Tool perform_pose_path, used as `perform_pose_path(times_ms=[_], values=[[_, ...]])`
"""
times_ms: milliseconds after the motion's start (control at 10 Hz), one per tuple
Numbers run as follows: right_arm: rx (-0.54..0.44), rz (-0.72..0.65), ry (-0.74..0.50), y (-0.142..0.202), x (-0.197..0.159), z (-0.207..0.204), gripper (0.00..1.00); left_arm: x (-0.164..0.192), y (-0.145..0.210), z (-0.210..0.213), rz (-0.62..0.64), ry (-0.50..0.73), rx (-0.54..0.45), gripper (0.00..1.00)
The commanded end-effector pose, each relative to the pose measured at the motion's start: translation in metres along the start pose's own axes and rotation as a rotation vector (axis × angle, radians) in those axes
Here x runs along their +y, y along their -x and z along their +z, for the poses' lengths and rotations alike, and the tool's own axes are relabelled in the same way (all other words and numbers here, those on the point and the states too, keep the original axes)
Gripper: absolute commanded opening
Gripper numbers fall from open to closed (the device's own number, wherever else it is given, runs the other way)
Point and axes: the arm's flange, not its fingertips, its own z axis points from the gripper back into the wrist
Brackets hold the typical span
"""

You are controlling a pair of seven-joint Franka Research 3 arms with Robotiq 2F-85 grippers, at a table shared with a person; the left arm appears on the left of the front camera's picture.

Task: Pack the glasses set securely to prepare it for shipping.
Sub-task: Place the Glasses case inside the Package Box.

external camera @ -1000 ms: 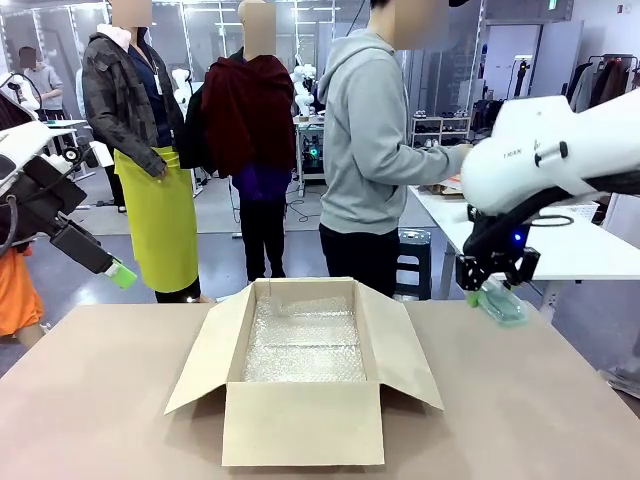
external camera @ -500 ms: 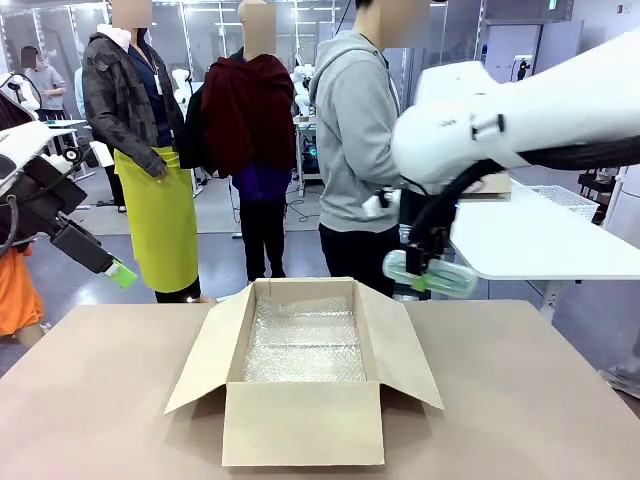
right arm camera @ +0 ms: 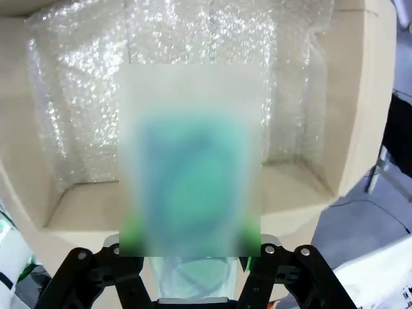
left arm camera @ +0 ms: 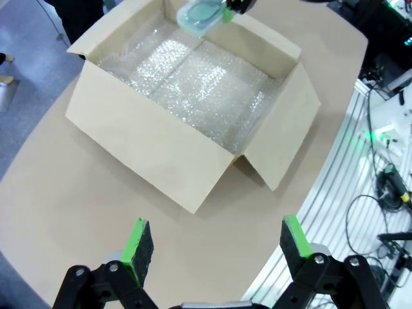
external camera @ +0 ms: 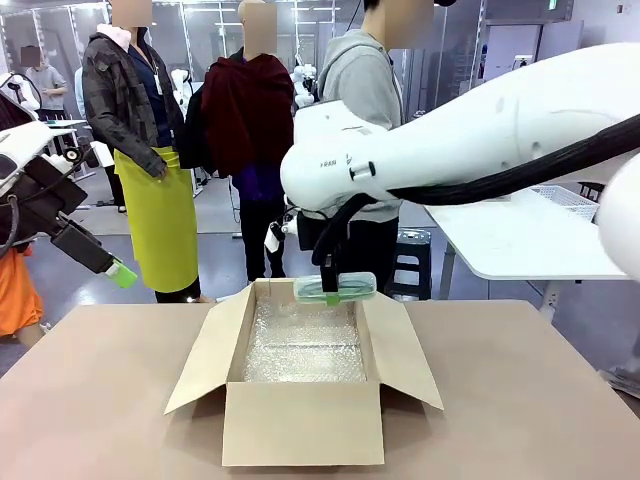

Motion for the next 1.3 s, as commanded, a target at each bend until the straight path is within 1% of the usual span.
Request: perform_pose_path(times_ms=[0,100,300,400,500,600,900,1000,1100,1200], values=[[0.034,0.055,0.021,-0.016,-0.021,0.002,0.35,0.001,0.001,0.002,-0.016,0.022,-0.014,1.00],[0.032,0.085,0.002,-0.037,-0.043,-0.032,0.35,0.001,0.001,0.002,-0.016,0.022,-0.014,1.00],[0.030,0.087,-0.003,-0.039,-0.044,-0.034,0.35,0.001,0.001,0.002,-0.016,0.022,-0.014,1.00],[0.019,0.096,-0.040,-0.046,-0.054,-0.052,0.35,0.001,0.001,0.002,-0.016,0.022,-0.014,1.00],[0.006,0.096,-0.018,-0.052,-0.059,-0.067,0.35,0.001,0.001,0.002,-0.016,0.022,-0.014,1.00],[0.018,0.117,-0.024,-0.058,-0.061,-0.078,0.35,0.001,0.001,0.002,-0.016,0.022,-0.014,1.00],[-0.022,0.119,-0.088,-0.060,-0.067,-0.092,0.35,0.001,0.001,0.002,-0.016,0.022,-0.014,1.00],[-0.036,0.112,-0.099,-0.056,-0.069,-0.094,0.73,0.001,0.001,0.002,-0.016,0.022,-0.014,1.00],[-0.048,0.102,-0.105,-0.053,-0.070,-0.095,0.93,0.001,0.001,0.002,-0.016,0.022,-0.014,1.00],[-0.057,0.094,-0.108,-0.050,-0.071,-0.092,1.00,0.001,0.001,0.002,-0.016,0.022,-0.014,1.00]])
